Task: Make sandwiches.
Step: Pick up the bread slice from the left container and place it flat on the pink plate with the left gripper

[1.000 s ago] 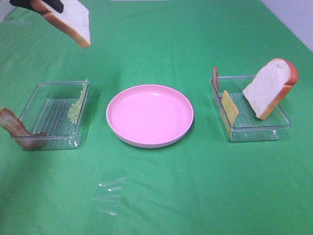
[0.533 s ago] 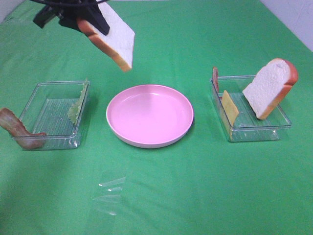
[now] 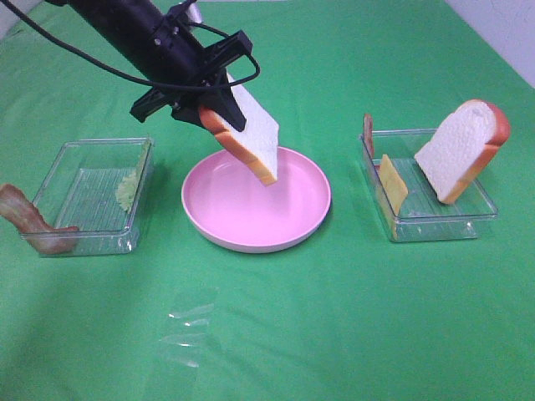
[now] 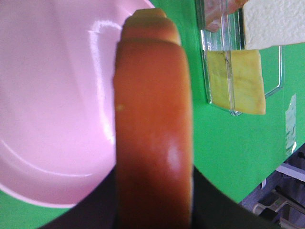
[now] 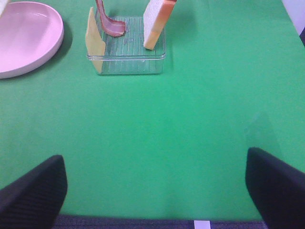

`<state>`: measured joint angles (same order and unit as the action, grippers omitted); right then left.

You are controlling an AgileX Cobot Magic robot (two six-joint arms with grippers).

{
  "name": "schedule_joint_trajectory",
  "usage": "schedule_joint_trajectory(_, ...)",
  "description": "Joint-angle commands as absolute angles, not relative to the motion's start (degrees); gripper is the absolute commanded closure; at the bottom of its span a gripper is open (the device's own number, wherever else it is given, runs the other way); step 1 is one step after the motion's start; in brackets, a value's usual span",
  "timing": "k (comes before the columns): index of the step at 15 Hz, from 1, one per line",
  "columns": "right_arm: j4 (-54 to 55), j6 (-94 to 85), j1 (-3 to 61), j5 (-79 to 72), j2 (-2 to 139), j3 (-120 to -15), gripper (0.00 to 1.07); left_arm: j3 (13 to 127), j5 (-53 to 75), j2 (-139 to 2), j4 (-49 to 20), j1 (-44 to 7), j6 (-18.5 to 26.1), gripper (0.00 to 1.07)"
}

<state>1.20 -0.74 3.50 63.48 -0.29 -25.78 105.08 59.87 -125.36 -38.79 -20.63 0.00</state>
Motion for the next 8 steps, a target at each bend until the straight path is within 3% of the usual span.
schedule_joint_trajectory(1,1.26,-1.32,3.5,63.08,-1.83,-25.95,0.08,104.68,57.75,-127.88,-39.94,-22.69,-0.52,1.07)
schedule_joint_trajectory(8,1.26,-1.32,3.5,63.08,-1.83,-25.95,0.08,104.68,54.6,-131.26,-42.28,-24.58,-0.52,1.07)
